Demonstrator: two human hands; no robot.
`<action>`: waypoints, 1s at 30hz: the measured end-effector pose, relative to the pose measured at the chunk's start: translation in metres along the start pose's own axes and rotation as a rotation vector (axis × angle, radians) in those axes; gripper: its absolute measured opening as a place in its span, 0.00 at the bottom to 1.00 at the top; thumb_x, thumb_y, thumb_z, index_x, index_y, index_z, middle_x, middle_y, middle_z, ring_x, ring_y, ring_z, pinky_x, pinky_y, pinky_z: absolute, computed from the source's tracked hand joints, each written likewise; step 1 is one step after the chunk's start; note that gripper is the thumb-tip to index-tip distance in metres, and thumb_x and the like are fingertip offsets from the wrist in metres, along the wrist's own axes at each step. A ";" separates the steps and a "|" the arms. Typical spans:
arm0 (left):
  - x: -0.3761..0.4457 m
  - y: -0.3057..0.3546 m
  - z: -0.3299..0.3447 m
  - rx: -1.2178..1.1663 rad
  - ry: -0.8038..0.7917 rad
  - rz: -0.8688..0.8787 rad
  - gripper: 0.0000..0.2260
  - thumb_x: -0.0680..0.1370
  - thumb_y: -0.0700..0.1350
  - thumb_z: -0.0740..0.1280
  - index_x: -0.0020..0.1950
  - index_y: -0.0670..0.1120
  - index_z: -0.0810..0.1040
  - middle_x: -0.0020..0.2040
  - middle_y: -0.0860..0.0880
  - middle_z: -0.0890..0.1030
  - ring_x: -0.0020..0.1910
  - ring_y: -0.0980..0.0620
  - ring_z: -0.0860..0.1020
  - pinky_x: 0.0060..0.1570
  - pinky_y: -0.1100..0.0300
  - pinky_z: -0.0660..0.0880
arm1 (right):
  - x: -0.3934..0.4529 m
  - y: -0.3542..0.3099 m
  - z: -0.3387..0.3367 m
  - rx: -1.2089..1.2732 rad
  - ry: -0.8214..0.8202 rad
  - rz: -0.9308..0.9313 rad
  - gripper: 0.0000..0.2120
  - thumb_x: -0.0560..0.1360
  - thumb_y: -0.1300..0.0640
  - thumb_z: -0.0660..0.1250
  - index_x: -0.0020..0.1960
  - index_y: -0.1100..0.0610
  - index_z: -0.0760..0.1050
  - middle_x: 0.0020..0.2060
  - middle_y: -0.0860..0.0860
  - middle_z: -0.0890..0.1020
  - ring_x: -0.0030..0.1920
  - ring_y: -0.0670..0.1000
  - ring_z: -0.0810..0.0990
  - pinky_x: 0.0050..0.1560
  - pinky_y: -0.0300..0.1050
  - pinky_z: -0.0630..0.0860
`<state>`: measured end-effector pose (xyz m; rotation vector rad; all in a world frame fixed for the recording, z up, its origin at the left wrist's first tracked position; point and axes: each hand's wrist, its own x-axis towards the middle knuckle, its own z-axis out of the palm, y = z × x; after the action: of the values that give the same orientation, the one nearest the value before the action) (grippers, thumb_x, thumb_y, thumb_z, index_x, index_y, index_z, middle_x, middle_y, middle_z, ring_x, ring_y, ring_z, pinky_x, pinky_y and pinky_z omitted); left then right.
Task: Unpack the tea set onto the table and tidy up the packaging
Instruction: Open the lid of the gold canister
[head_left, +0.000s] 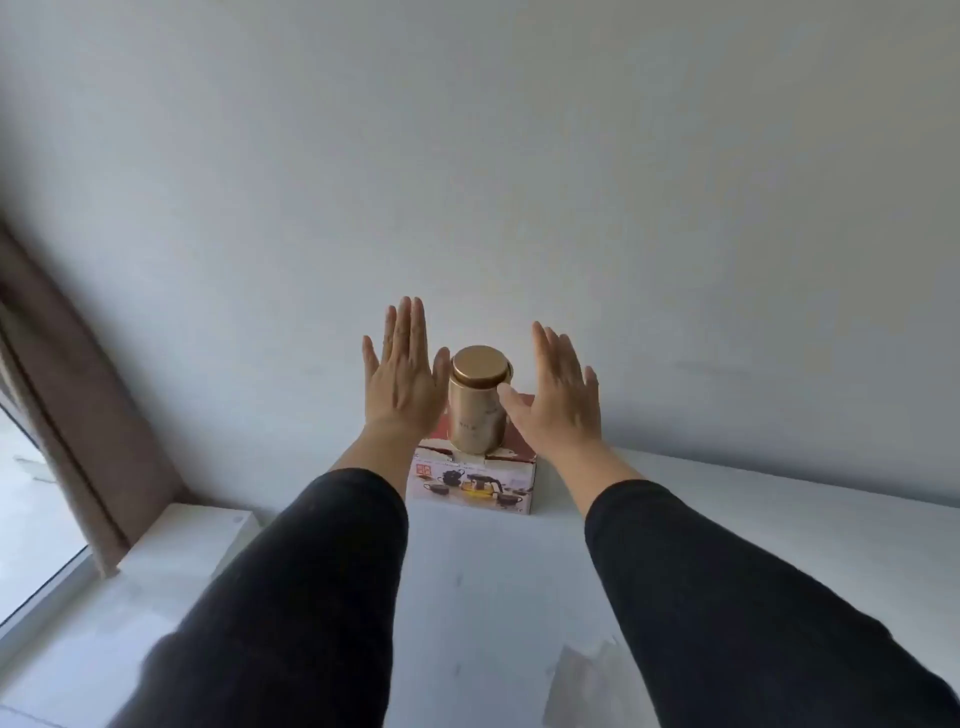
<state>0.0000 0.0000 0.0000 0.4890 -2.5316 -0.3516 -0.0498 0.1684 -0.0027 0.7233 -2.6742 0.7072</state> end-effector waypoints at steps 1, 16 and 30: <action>0.006 -0.004 0.008 0.004 -0.043 0.003 0.28 0.82 0.54 0.44 0.78 0.47 0.39 0.79 0.51 0.41 0.78 0.53 0.40 0.76 0.48 0.40 | 0.005 -0.001 0.010 0.004 -0.045 0.015 0.40 0.77 0.41 0.60 0.78 0.51 0.40 0.79 0.50 0.48 0.79 0.51 0.45 0.76 0.57 0.48; 0.040 -0.027 0.079 -0.398 -0.389 0.010 0.27 0.82 0.58 0.45 0.78 0.49 0.51 0.67 0.42 0.75 0.60 0.38 0.75 0.56 0.49 0.70 | 0.045 -0.001 0.091 0.208 -0.114 0.246 0.53 0.64 0.40 0.75 0.77 0.56 0.50 0.73 0.51 0.66 0.71 0.55 0.67 0.70 0.54 0.66; 0.015 0.063 0.062 -0.421 -0.403 0.081 0.27 0.82 0.58 0.44 0.78 0.47 0.51 0.69 0.40 0.73 0.66 0.38 0.72 0.61 0.49 0.67 | 0.016 0.054 0.020 0.192 -0.011 0.228 0.51 0.64 0.42 0.76 0.77 0.57 0.52 0.72 0.51 0.68 0.71 0.53 0.68 0.69 0.51 0.67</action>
<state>-0.0625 0.0603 -0.0229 0.1605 -2.7330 -1.0110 -0.0949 0.1922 -0.0341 0.4691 -2.7521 1.0320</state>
